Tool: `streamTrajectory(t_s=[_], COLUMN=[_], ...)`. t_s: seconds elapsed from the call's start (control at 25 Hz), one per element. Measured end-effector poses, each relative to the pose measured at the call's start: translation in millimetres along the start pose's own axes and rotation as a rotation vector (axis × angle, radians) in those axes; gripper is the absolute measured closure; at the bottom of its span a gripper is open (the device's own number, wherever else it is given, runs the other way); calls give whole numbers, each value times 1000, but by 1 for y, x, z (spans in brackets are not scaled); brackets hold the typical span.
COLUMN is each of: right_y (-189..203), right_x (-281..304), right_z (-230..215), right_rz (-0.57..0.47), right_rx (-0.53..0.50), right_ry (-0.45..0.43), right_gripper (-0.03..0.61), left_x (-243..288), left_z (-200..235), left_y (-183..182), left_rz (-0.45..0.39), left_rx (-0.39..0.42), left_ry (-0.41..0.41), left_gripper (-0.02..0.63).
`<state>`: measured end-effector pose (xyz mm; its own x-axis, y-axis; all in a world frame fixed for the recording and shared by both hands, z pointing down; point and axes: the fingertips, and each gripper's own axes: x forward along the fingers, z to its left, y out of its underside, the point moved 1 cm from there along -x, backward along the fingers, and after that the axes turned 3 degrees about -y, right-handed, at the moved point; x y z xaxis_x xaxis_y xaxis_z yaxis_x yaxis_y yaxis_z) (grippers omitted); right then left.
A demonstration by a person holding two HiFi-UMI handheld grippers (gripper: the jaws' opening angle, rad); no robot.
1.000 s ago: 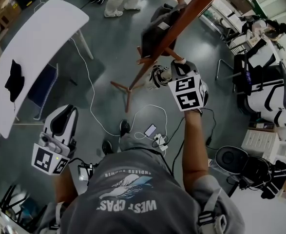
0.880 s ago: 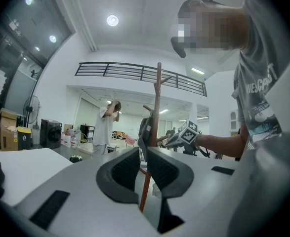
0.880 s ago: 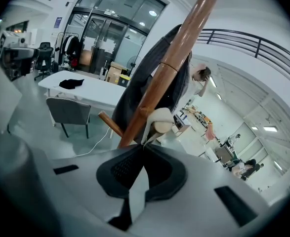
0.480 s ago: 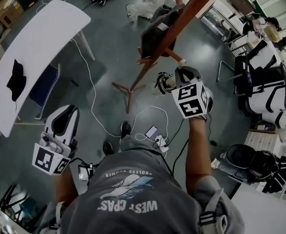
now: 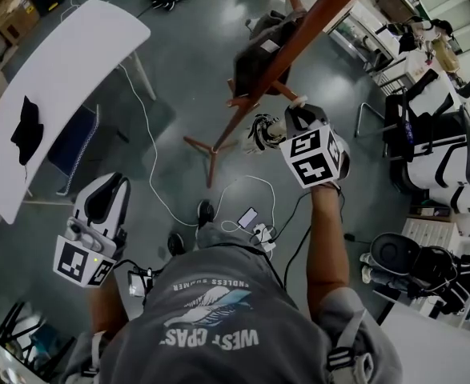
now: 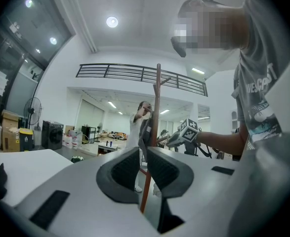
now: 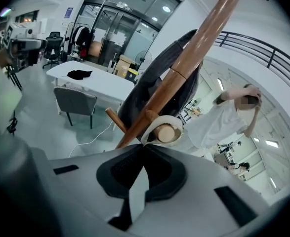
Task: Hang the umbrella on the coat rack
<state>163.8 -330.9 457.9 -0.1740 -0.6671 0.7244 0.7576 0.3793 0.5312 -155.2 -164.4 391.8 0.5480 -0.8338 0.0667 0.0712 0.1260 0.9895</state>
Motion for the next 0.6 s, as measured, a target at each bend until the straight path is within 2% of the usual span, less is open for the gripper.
streamTrajectory(t_s=[0.32, 0.6], right_y=[-5, -4], right_x=[21, 35], right_z=[8, 13], right_rz=[11, 1], right_rx=[2, 53], right_ry=[-37, -51], right_gripper=[551, 551], left_x=[3, 4], left_z=[7, 15], left_y=[0, 2], left_rz=[2, 11], left_rx=[-7, -14], left_ry=[2, 6], left_gripper=[558, 558])
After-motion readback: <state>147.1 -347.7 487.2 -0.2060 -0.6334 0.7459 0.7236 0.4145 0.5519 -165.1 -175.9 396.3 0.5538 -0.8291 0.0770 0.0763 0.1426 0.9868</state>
